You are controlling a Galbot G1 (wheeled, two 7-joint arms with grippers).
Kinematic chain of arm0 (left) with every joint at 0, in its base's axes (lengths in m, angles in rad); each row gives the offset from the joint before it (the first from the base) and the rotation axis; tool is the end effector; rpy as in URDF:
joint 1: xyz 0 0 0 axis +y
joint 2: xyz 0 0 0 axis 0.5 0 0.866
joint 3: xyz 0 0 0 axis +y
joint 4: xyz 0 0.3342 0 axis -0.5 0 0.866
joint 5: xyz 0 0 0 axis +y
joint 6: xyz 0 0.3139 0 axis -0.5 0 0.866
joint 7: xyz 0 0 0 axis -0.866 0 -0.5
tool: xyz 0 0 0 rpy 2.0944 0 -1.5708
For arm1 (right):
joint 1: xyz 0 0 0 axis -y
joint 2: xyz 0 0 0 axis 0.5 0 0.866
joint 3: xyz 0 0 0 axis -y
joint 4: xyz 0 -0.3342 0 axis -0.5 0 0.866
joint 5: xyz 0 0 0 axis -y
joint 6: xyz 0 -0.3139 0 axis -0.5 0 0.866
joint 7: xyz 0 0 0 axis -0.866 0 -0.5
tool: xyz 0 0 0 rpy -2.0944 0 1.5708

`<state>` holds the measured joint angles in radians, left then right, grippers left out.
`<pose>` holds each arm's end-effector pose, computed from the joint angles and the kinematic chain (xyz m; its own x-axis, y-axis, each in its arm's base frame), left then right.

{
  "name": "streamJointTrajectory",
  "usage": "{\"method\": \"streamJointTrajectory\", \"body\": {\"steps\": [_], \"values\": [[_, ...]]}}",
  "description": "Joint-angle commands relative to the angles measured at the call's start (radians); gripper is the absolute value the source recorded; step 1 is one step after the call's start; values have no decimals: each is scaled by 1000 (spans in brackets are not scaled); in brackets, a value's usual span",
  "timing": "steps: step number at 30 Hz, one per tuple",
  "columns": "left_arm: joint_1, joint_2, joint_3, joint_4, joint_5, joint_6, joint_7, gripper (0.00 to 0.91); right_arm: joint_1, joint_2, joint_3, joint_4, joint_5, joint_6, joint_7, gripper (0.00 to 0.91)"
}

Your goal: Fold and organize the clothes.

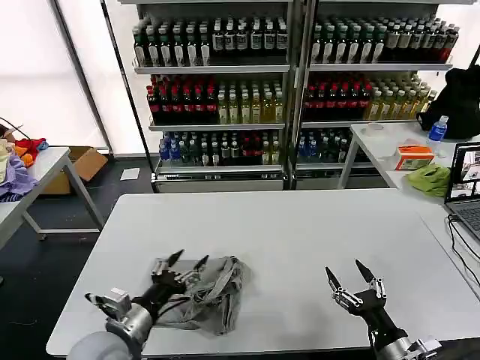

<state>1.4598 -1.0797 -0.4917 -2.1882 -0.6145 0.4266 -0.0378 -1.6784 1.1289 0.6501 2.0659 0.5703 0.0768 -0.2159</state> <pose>0.1789 0.0647 -0.2293 -0.9013 0.3197 0.2922 0.2818 0.9452 -0.1648 0.1313 -0.1106 -0.2847 -0.9528 -0.3025 0.0242 -0.2962 0.9443 0.1432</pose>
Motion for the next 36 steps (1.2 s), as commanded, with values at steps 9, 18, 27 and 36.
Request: {"method": "streamJointTrajectory", "body": {"steps": [9, 18, 27, 36], "values": [[46, -95, -2, 177, 297, 149, -85, 907, -2, -20, 10, 2, 8, 1, 1, 907], [52, -104, 10, 162, 302, 99, -66, 0, 15, -28, 11, -14, 15, 1, 2, 907], [47, -117, 0, 203, 322, 18, -33, 0, 11, -29, 16, -9, 21, 0, 5, 907], [39, -122, -169, 154, 117, 10, -26, 0, 8, -39, 32, -12, 35, 1, 7, 907]]}}
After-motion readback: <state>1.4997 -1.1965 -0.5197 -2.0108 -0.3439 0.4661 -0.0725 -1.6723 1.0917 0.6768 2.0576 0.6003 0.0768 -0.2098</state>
